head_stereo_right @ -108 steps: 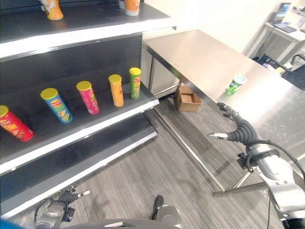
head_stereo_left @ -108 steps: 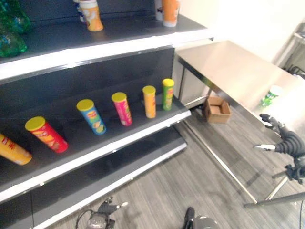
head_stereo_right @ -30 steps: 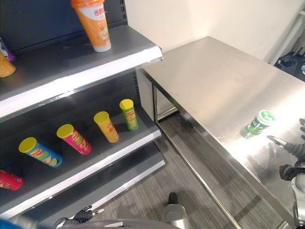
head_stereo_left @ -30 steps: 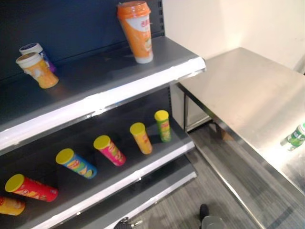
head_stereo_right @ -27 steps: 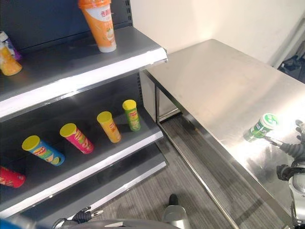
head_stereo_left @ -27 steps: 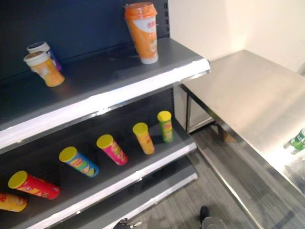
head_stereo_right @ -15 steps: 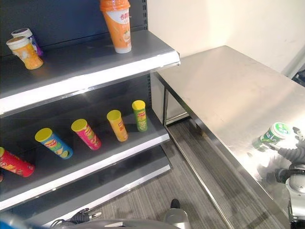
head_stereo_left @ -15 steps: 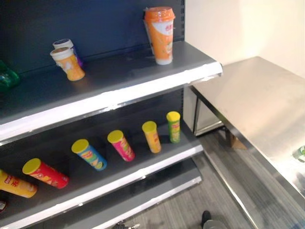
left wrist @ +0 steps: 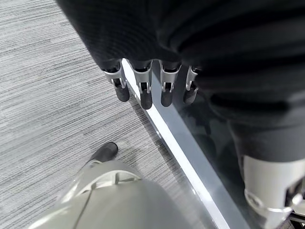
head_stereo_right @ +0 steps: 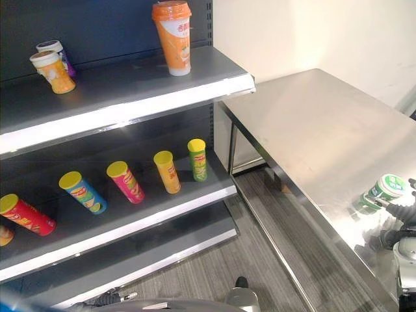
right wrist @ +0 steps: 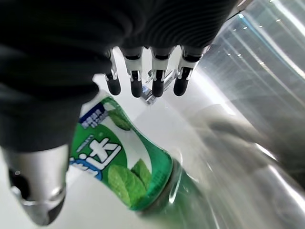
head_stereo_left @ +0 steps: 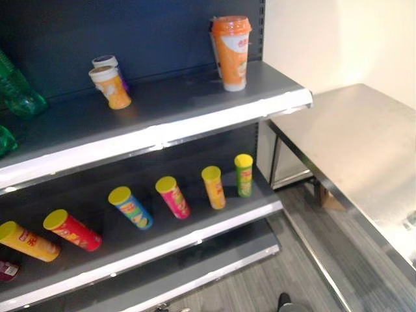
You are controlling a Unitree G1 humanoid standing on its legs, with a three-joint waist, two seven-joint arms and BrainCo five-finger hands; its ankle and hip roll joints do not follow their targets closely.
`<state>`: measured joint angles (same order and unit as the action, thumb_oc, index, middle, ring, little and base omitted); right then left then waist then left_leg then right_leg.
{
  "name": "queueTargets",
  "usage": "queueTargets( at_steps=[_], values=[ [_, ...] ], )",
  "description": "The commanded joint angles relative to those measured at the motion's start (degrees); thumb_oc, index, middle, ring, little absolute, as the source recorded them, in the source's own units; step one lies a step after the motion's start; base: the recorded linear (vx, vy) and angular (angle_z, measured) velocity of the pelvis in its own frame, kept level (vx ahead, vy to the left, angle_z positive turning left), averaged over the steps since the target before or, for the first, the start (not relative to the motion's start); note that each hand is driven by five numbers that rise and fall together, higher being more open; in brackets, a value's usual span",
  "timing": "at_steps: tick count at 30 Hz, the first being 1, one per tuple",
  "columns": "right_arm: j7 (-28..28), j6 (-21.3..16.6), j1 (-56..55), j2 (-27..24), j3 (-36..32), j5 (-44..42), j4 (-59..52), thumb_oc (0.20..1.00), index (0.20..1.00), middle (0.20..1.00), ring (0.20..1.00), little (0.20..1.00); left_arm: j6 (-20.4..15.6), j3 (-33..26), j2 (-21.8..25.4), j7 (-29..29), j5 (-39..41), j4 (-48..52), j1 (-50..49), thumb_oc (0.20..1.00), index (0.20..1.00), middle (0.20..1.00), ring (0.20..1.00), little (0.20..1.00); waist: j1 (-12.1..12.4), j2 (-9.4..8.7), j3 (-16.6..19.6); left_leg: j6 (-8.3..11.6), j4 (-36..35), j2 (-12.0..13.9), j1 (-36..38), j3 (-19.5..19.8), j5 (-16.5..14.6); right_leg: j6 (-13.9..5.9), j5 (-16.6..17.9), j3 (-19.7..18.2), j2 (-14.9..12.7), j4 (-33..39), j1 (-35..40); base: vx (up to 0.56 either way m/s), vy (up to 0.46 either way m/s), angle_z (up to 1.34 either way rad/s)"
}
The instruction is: Put the goods on the table back onto the shelves and tidy them up.
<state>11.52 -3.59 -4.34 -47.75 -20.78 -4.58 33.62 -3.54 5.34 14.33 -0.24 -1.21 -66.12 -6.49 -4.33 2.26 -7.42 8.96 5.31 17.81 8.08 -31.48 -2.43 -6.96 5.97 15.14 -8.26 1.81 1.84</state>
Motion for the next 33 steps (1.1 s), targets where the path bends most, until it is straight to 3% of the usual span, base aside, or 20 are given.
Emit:
queueTargets(
  at_steps=[1, 8, 9, 10, 11, 12, 21, 31, 33],
  values=[
    [1.63, -1.6, 5.32, -5.39, 0.59, -1.73, 2.04, 1.0, 1.0, 1.0, 1.0, 1.0, -0.46, 1.79, 4.49, 0.91, 0.07, -0.22, 1.92, 1.0, 1.0, 1.0, 1.0, 1.0, 1.62, -2.48, -0.13, 5.01, 3.72, 3.96, -4.97, -0.29, 12.47, 0.38, -9.75, 1.51, 1.64, -0.18, 6.77, -0.01, -0.007, 0.08],
    [1.26, -1.54, 8.74, -6.73, 2.83, -3.53, 6.91, 1.0, 1.0, 1.0, 1.0, 1.0, -0.37, 2.1, 5.02, 1.05, 0.26, -0.6, 1.67, 1.0, 1.0, 1.0, 1.0, 1.0, 2.47, -2.46, -0.03, 5.02, 3.04, 3.86, -4.68, 0.1, 12.72, 0.26, -9.68, 1.86, 1.62, -0.1, 6.94, 0.0, -0.002, 0.02],
    [0.95, -1.5, 9.32, -7.04, 3.45, -3.62, 7.56, 0.925, 0.925, 0.925, 0.925, 0.925, -0.38, 2.1, 5.05, 1.05, 0.25, -0.63, 1.72, 1.0, 1.0, 1.0, 1.0, 1.0, 2.53, -2.5, -0.03, 5.02, 2.98, 3.83, -4.69, 0.2, 12.79, 0.25, -9.65, 1.88, 1.64, -0.09, 7.0, 0.0, 0.0, 0.0],
    [0.82, -1.39, 9.71, -7.28, 3.9, -3.58, 7.91, 0.746, 0.746, 0.746, 0.746, 0.746, -0.35, 2.21, 5.13, 1.11, 0.27, -0.66, 1.78, 1.0, 1.0, 1.0, 1.0, 1.0, 2.67, -2.5, -0.06, 5.03, 2.95, 3.82, -4.65, 0.24, 12.84, 0.24, -9.63, 1.98, 1.63, -0.1, 6.97, 0.0, 0.0, 0.0],
    [0.54, -1.36, 10.15, -7.41, 4.42, -3.63, 8.53, 0.398, 0.398, 0.398, 0.398, 0.398, -0.37, 2.25, 5.12, 1.13, 0.33, -0.68, 1.84, 1.0, 1.0, 1.0, 1.0, 1.0, 2.76, -2.47, -0.08, 5.05, 2.85, 3.79, -4.61, 0.28, 12.94, 0.19, -9.58, 2.05, 1.59, -0.09, 6.96, 0.0, 0.0, 0.0],
    [0.34, -1.34, 10.64, -7.6, 4.99, -3.71, 8.94, 0.2, 0.2, 0.2, 0.2, 0.2, -0.43, 2.33, 5.13, 1.13, 0.4, -0.62, 1.92, 1.0, 1.0, 1.0, 1.0, 1.0, 2.82, -2.49, -0.11, 5.05, 2.81, 3.77, -4.59, 0.31, 12.98, 0.21, -9.57, 2.1, 1.59, -0.08, 6.98, 0.0, 0.0, 0.0],
    [-1.83, -1.24, 10.43, -7.54, 6.89, -3.71, 7.22, 0.2, 0.2, 0.2, 0.2, 0.2, -0.43, 1.7, 5.34, 0.96, 0.6, -0.65, 1.77, 1.0, 1.0, 1.0, 1.0, 1.0, 2.87, -2.66, -0.15, 5.11, 2.37, 3.92, -4.21, 0.38, 13.27, 0.27, -9.56, 2.36, 1.92, 0.07, 7.25, 0.0, 0.0, 0.0],
    [0.26, -4.05, 2.47, -3.86, -1.92, 0.83, -17.2, 0.2, 0.2, 0.2, 0.2, 0.2, -0.51, -0.93, 4.48, 1.13, 0.56, 0.64, 1.34, 1.0, 1.0, 1.0, 1.0, 1.0, 2.11, -2.48, -0.01, 5.48, 4.24, 5.2, -4.46, 1.2, 13.97, 0.99, -10.39, 1.64, 2.96, 0.0, 7.77, -0.01, -0.026, -0.01],
    [0.36, -6.11, 1.91, -3.6, -4.21, 1.23, -24.37, 0.2, 0.2, 0.2, 0.2, 0.2, -0.71, -1.49, 4.2, 1.08, 1.08, 1.8, 1.22, 1.0, 1.0, 1.0, 1.0, 1.0, 2.49, -2.42, -0.22, 5.19, 4.95, 6.19, -5.24, 1.36, 15.96, 1.81, -10.01, 2.13, 3.86, 0.15, 7.54, -0.07, -0.082, 0.0]
  ],
)
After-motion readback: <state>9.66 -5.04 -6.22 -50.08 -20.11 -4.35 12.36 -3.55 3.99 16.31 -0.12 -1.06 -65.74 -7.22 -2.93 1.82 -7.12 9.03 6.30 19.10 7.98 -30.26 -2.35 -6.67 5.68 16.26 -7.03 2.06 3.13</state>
